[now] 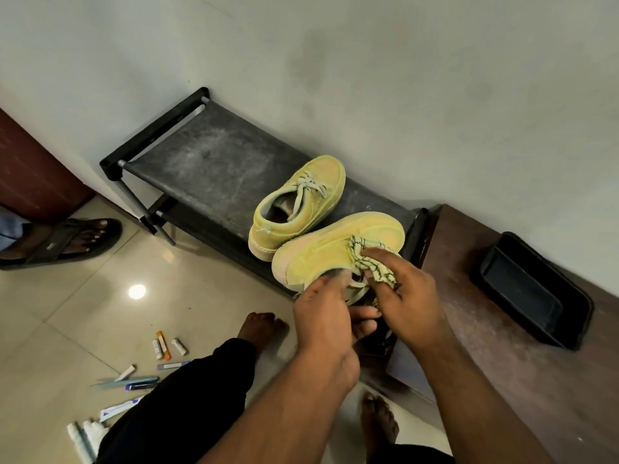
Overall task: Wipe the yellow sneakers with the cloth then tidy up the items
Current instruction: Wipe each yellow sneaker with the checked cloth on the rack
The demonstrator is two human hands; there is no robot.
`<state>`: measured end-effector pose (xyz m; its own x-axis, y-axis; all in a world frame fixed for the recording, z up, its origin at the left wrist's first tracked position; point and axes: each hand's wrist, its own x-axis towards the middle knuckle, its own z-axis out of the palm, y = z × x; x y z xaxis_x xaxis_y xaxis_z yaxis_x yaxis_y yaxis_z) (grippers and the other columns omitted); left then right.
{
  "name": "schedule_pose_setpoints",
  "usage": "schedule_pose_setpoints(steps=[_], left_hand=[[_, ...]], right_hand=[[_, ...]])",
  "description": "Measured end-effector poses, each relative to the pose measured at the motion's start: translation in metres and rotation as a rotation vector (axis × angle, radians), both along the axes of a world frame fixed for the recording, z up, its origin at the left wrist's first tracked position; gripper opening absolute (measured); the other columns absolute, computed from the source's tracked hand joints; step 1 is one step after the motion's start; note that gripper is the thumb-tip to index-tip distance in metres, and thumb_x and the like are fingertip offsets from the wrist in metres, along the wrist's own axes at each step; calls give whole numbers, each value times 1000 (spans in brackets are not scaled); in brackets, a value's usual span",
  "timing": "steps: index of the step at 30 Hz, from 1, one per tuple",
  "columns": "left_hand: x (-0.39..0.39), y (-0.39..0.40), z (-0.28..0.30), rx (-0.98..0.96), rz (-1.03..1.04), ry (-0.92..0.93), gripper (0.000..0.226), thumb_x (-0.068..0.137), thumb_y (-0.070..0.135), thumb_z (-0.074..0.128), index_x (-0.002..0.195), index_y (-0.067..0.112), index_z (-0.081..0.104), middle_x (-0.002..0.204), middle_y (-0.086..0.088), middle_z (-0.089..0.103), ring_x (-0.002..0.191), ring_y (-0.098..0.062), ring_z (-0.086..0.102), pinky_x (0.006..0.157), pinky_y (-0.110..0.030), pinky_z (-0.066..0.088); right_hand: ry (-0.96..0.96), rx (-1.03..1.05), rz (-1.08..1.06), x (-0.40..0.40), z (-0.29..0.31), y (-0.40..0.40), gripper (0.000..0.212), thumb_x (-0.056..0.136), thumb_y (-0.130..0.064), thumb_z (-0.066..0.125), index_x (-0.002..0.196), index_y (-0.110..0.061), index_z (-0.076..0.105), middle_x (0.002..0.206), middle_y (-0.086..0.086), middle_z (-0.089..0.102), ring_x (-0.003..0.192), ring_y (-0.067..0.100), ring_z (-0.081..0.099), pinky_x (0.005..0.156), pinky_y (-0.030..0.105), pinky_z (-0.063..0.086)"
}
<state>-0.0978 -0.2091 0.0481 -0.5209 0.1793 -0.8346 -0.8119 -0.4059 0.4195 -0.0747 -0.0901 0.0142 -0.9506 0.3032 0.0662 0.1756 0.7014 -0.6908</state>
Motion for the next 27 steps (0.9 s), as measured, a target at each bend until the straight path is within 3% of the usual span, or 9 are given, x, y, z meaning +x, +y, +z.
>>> schedule_pose_setpoints(steps=[2, 5, 9, 12, 15, 18, 21, 24, 27], left_hand=[[-3, 4, -2, -1, 116, -79, 27, 87, 38, 69, 96, 13, 69, 69, -7, 65, 40, -12, 49, 38, -19, 41], [-7, 7, -5, 59, 242, -203, 48, 77, 56, 69, 100, 14, 66, 64, -7, 67, 42, -10, 58, 40, -20, 49], [-9, 5, -6, 129, 334, -227, 38, 80, 40, 73, 106, 14, 64, 80, -9, 72, 51, -10, 68, 46, -22, 55], [-9, 0, -7, 179, 351, -214, 26, 83, 28, 73, 101, 11, 65, 84, -6, 70, 51, -7, 68, 43, -20, 53], [-9, -6, -5, 204, 323, -182, 15, 85, 23, 71, 91, 11, 64, 69, -2, 65, 46, -5, 64, 39, -17, 48], [-8, -9, -8, 179, 253, -120, 15, 87, 26, 68, 92, 12, 62, 58, 1, 61, 43, -3, 59, 36, -14, 43], [-9, -7, -15, 120, 223, -111, 20, 91, 32, 62, 94, 12, 58, 58, 2, 54, 38, -2, 52, 34, -15, 38], [-2, 0, -23, 68, 226, -143, 27, 97, 35, 53, 108, 11, 55, 65, -1, 53, 35, -3, 52, 33, -14, 37], [7, 5, -32, 23, 265, -196, 28, 101, 36, 45, 115, 12, 52, 73, -5, 57, 34, -4, 53, 32, -14, 37]], right_hand=[[17, -14, 13, 1, 0, -1, 40, 82, 0, 62, 116, -21, 67, 117, -15, 62, 114, -4, 52, 99, 17, 42], [67, -124, -57, 1, 4, -2, 24, 83, -14, 62, 106, -17, 71, 105, -9, 70, 100, 6, 63, 89, 27, 51], [352, -800, -583, -6, 20, 2, 17, 90, -2, 57, 93, -15, 68, 82, -5, 74, 82, 11, 70, 69, 26, 56], [518, -1363, -782, -8, 28, 23, 27, 91, -15, 57, 116, -8, 62, 108, 8, 71, 101, 25, 67, 88, 45, 52], [516, -1545, -755, -1, 34, 41, 52, 81, -14, 62, 132, -11, 53, 124, 11, 63, 108, 27, 64, 90, 46, 51], [586, -1290, -754, 10, 49, 49, 56, 78, 7, 61, 132, -3, 50, 124, 15, 62, 102, 27, 66, 73, 38, 57], [692, -700, -601, 17, 59, 37, 40, 73, 15, 65, 109, -3, 64, 102, 10, 69, 96, 25, 66, 77, 34, 55], [531, -209, -297, 12, 41, 19, 42, 71, 10, 67, 106, -13, 69, 106, 8, 66, 104, 23, 62, 89, 32, 50], [325, 52, -49, -2, 16, -2, 47, 68, 10, 66, 112, -7, 68, 113, 7, 61, 108, 19, 55, 94, 26, 45]])
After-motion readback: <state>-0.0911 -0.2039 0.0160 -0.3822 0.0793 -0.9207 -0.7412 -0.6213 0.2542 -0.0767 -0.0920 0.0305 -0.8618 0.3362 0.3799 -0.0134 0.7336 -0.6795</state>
